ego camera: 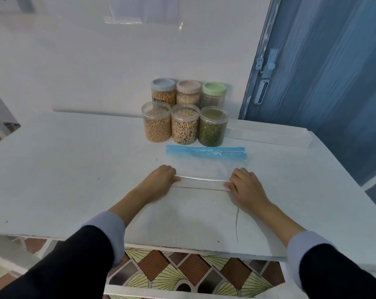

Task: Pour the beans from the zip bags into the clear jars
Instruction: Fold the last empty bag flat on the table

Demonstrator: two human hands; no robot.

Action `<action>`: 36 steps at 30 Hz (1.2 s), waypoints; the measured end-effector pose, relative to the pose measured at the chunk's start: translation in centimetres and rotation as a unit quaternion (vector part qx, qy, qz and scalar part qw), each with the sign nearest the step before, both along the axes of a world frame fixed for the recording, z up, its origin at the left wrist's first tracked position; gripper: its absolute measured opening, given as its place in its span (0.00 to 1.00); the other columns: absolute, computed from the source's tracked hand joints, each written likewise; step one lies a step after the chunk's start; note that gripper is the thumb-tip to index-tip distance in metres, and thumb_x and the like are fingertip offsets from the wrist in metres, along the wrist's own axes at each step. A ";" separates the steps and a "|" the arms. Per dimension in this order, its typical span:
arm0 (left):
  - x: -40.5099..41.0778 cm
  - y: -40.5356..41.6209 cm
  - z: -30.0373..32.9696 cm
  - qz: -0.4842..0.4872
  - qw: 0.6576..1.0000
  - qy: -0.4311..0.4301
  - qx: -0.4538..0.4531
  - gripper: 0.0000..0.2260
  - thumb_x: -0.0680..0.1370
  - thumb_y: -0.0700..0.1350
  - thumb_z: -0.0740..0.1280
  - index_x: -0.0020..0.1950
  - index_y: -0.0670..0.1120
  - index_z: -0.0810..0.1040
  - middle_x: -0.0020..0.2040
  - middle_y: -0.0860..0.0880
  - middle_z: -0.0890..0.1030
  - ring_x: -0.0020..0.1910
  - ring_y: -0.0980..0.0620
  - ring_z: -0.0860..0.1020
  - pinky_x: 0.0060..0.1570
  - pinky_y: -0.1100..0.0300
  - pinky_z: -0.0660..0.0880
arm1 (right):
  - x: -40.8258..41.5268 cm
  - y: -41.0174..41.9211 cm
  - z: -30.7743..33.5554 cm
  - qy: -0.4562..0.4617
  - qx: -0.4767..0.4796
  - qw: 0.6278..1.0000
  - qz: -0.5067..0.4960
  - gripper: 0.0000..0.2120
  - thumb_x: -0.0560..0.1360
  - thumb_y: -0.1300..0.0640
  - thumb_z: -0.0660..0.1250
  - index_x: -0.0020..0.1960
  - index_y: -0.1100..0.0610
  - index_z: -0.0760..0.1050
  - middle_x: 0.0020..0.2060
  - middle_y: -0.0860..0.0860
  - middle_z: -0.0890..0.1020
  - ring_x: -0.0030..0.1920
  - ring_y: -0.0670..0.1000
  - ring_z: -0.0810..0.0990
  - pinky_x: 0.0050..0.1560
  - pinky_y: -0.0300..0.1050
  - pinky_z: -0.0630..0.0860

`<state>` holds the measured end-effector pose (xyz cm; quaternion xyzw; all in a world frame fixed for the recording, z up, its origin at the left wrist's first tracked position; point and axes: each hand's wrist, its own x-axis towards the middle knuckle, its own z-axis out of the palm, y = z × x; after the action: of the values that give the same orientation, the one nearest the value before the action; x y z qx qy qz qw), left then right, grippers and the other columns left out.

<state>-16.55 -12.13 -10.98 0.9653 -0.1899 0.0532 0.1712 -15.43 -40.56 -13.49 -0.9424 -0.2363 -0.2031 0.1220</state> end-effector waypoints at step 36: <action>-2.6 -7.0 -2.8 -0.003 0.979 0.030 0.199 0.35 0.74 0.56 0.33 0.77 0.46 0.55 0.77 0.46 0.59 0.75 0.43 0.59 0.67 0.33 0.53 | -3.0 8.1 -0.3 0.160 0.070 0.984 -0.040 0.25 0.81 0.51 0.44 0.72 0.61 0.65 0.72 0.56 0.67 0.73 0.53 0.63 0.72 0.47 0.55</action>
<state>-19.13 -19.11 -13.74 0.9807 -0.1941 -0.0147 -0.0191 -18.42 -32.51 -13.84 -0.9605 -0.1608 -0.0703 0.2160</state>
